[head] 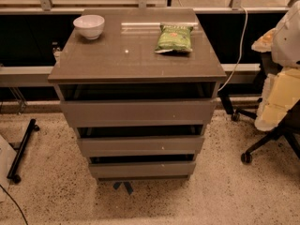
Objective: Open top drawer
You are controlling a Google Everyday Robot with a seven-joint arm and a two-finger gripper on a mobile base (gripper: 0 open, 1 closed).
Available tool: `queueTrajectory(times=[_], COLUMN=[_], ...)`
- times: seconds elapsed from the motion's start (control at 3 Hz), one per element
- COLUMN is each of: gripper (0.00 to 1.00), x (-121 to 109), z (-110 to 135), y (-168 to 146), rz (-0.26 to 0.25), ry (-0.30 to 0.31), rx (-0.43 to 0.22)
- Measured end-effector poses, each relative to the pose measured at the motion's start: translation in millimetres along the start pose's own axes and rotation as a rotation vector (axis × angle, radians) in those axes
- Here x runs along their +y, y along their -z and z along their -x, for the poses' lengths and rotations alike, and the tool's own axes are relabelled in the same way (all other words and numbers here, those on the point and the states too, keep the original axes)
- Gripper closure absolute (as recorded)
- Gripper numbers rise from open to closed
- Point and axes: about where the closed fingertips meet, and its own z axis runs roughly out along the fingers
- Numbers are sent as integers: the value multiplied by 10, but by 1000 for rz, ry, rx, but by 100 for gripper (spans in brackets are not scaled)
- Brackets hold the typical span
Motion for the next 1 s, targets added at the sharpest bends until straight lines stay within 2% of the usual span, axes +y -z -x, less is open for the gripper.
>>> queueTrajectory(times=[0.33, 0.67, 1.0], gripper=[0, 0, 0], x=[4, 49, 64], z=[7, 75, 139], y=[-13, -151, -440], rz=[-2, -22, -27], ry=[0, 4, -20], rx=[-5, -54, -140])
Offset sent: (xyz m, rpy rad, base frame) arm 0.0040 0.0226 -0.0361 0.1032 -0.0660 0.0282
